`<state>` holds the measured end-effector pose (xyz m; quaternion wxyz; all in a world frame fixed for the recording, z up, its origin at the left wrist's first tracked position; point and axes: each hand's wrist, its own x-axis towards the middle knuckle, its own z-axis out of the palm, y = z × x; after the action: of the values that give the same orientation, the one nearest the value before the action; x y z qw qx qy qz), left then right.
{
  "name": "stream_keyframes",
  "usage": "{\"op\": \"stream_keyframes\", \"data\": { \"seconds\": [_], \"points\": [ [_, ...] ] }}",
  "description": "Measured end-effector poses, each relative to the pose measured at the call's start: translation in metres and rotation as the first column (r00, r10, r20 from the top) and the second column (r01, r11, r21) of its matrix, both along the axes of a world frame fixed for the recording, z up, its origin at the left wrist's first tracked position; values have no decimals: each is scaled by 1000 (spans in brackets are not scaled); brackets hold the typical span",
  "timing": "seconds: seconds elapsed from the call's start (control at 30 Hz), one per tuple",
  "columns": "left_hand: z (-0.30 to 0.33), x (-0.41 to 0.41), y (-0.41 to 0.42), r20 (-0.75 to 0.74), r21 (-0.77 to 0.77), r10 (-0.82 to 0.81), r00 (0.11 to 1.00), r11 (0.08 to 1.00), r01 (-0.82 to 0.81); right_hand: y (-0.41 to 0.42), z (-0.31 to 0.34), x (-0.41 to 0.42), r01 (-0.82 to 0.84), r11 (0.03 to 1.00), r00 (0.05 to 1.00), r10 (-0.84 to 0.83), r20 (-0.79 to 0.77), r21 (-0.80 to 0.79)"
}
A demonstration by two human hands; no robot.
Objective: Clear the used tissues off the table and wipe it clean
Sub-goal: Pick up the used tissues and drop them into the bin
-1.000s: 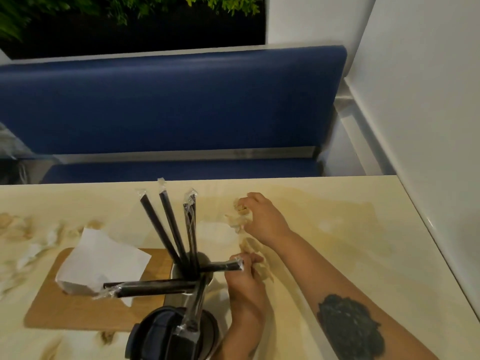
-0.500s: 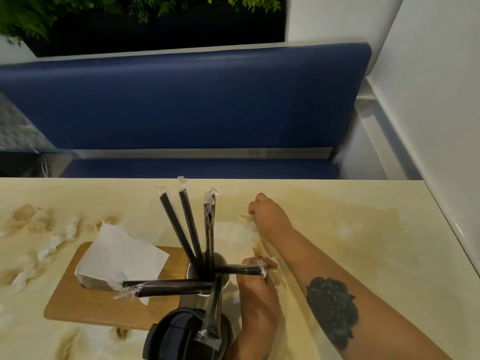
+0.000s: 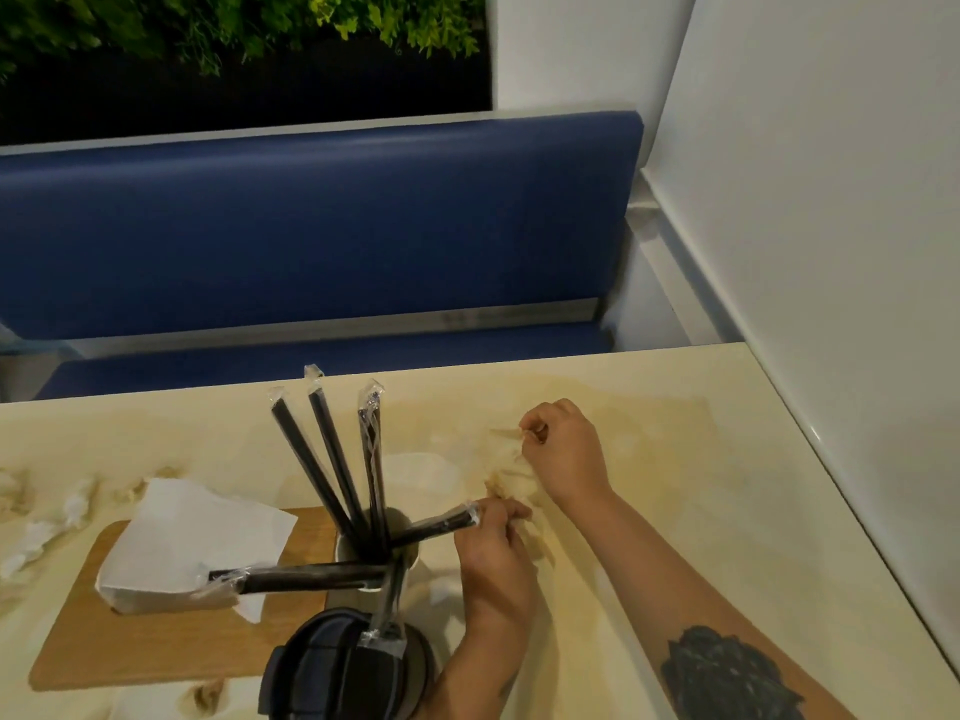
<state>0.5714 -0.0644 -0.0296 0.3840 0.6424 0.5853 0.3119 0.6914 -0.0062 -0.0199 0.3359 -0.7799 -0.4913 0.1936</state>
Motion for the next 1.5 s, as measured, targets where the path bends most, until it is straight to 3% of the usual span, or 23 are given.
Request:
{"op": "stream_keyframes", "data": {
  "seconds": [0.27,0.67,0.97,1.3,1.5],
  "points": [
    [-4,1,-12,-48,134,-154,987,978,159,-74,13,4,287,957,958,-285,-40,42],
    [14,-29,-53,-28,165,-534,845,831,531,-184,26,-47,655,749,754,-638,-158,97],
    [24,-30,-107,-6,206,-749,662,647,734,-276,36,-80,806,586,592,-788,-172,89],
    [23,-27,-202,41,158,-926,375,376,913,-388,25,-105,926,377,370,-902,-223,13],
    [3,-33,-257,15,86,-980,197,197,977,-455,13,-133,968,245,234,-958,-165,-50]
  ]
}}
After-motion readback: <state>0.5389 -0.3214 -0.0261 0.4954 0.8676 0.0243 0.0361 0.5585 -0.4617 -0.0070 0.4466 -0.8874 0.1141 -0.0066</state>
